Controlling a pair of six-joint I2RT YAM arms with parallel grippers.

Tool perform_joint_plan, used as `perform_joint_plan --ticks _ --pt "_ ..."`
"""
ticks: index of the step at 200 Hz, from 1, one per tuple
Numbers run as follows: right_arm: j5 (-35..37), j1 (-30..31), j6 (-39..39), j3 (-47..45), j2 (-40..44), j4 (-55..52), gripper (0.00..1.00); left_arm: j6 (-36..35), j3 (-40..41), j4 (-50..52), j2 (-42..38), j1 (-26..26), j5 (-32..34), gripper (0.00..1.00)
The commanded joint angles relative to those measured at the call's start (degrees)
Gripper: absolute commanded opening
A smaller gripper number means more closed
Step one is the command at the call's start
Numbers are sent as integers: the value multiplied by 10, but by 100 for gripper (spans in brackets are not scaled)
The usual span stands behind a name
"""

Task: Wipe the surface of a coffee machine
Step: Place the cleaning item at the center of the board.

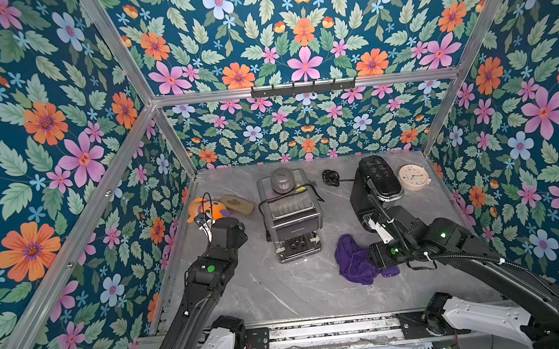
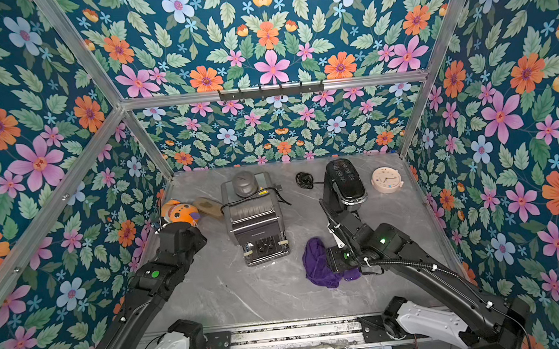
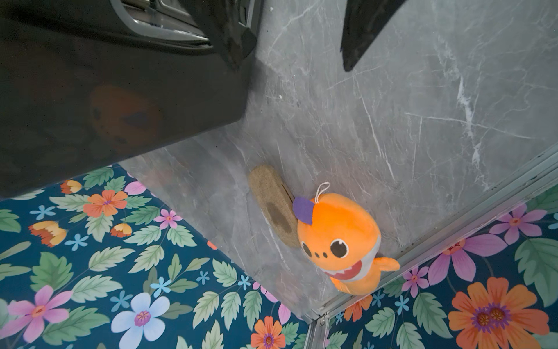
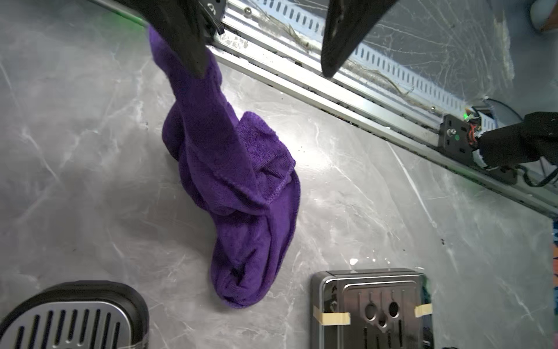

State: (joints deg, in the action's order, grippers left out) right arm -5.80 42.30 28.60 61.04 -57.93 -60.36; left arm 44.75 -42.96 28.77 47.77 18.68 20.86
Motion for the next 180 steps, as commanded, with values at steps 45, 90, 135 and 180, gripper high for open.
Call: perform_joint_plan --ticks 45,90,135,180 --pt "-58 0 29 48 11 52 47 -15 -4 -50 21 -28 -34 54" --pt "-102 0 36 -34 -4 55 30 -12 -1 -39 6 -30 -32 52" --pt "-135 -34 98 -99 65 136 17 -85 -40 -67 -30 -25 -140 45" --pt "-117 -36 111 -112 72 139 16 -154 -122 -44 -45 104 -172 36"
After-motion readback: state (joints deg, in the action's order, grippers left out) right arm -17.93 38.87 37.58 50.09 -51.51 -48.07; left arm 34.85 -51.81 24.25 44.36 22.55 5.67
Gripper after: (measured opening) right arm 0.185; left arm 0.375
